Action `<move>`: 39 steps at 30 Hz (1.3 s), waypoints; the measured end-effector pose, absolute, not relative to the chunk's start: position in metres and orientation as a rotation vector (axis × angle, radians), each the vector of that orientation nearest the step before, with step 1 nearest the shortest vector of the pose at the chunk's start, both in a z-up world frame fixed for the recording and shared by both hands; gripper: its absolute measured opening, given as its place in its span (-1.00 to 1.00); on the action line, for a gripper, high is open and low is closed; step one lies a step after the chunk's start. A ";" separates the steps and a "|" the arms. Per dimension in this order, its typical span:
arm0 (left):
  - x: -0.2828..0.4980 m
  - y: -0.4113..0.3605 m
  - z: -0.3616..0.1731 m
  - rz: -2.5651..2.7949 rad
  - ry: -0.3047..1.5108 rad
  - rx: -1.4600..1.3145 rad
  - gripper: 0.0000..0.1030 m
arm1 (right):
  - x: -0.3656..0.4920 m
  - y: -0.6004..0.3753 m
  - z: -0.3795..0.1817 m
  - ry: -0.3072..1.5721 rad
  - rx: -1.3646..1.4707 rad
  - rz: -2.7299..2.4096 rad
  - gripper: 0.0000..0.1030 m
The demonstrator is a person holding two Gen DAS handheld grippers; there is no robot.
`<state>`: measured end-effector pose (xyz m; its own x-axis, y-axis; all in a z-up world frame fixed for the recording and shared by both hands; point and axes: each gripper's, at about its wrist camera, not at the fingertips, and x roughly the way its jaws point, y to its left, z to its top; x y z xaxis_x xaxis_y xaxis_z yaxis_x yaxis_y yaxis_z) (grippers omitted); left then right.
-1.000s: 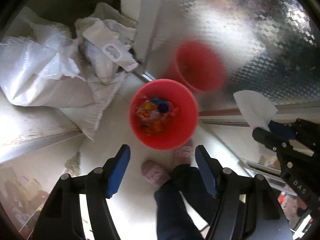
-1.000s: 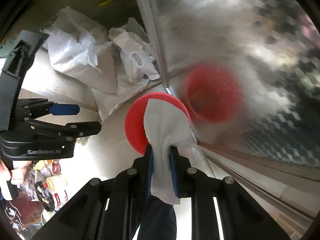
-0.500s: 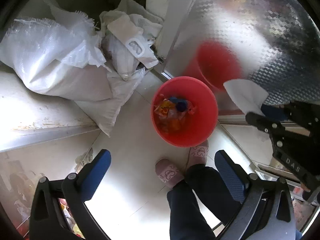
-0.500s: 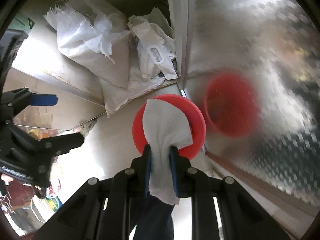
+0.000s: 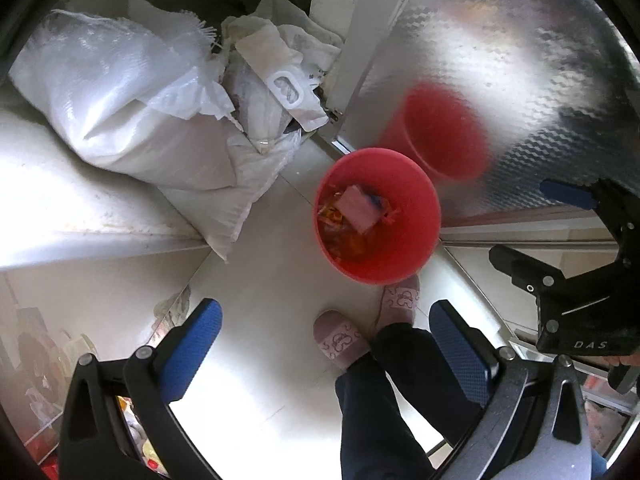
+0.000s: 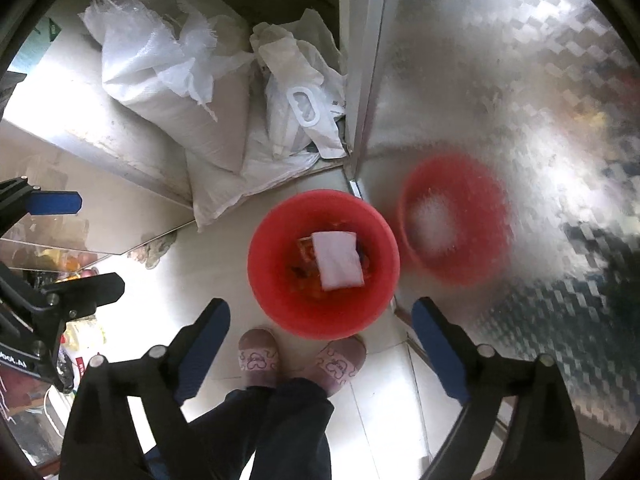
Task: Collect trash
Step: 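Raise both tools from the bin back toward the counter items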
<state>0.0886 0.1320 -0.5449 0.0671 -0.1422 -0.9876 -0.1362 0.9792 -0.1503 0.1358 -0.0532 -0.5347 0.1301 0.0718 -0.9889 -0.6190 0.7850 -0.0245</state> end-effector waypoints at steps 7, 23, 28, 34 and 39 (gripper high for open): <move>0.070 0.132 -0.469 0.009 1.459 -0.234 1.00 | 0.112 -0.053 -0.466 1.361 -0.462 0.554 0.94; 0.044 0.121 -0.259 0.002 1.271 -0.130 1.00 | 0.067 -0.059 -0.266 1.188 -0.386 0.557 0.99; 0.038 0.117 -0.218 -0.015 1.211 -0.126 1.00 | 0.065 -0.067 -0.221 1.138 -0.347 0.561 0.99; 0.041 0.109 -0.178 -0.054 1.151 -0.106 1.00 | 0.062 -0.070 -0.190 1.079 -0.353 0.529 0.99; 0.056 0.102 -0.152 -0.080 1.115 -0.082 1.00 | 0.066 -0.077 -0.170 1.039 -0.328 0.500 0.99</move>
